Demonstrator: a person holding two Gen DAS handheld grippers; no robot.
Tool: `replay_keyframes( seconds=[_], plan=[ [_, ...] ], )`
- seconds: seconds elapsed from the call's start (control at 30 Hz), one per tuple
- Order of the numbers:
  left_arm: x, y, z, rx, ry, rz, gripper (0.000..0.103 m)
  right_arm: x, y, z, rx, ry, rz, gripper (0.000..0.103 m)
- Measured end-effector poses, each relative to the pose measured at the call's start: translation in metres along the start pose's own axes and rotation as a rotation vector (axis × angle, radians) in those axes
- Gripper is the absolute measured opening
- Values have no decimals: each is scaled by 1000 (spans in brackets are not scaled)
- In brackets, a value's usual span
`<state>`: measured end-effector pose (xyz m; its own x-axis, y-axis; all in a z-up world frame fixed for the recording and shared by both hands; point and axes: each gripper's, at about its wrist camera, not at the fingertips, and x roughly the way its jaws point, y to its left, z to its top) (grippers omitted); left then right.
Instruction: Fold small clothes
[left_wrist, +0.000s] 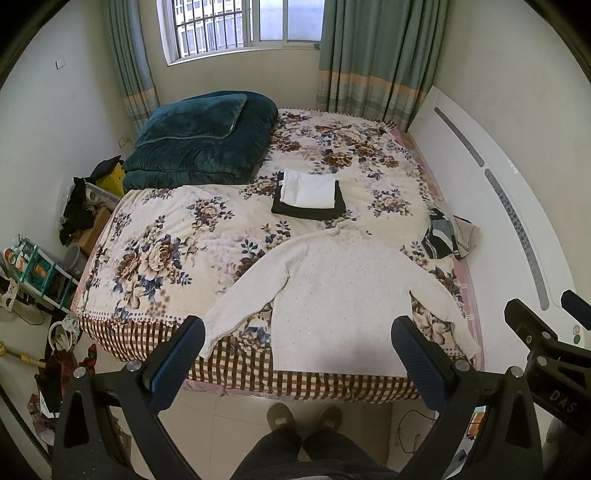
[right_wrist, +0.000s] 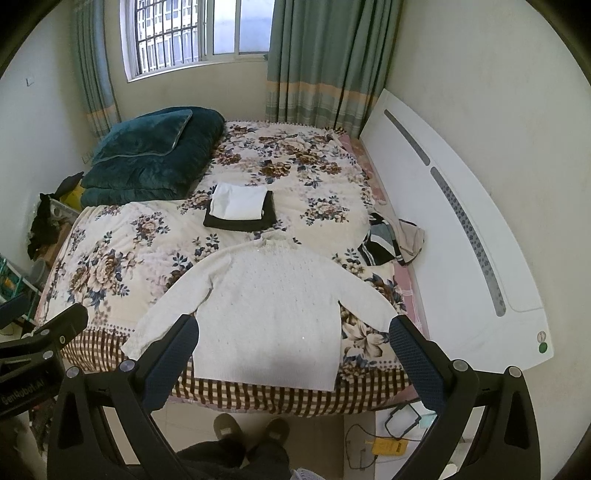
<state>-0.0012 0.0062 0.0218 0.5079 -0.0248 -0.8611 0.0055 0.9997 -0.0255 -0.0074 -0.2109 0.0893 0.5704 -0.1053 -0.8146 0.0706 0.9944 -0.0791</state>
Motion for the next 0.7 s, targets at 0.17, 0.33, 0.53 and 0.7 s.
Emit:
replay_keyframes(
  seconds=[0.17, 0.33, 0.53, 0.7],
  plan=[
    [0, -1, 2, -1, -2, -2, 103, -1, 1, -4, 0, -4, -2, 103],
    [0, -1, 2, -1, -3, -2, 103, -2, 1, -7, 0, -6, -3, 103],
    [-1, -1, 3, -1, -5, -4, 103, -1, 2, -6, -2, -9, -4, 103],
    [-1, -1, 2, -2, -6, -6, 103, 0, 3, -12, 0, -11, -4, 103]
  ],
)
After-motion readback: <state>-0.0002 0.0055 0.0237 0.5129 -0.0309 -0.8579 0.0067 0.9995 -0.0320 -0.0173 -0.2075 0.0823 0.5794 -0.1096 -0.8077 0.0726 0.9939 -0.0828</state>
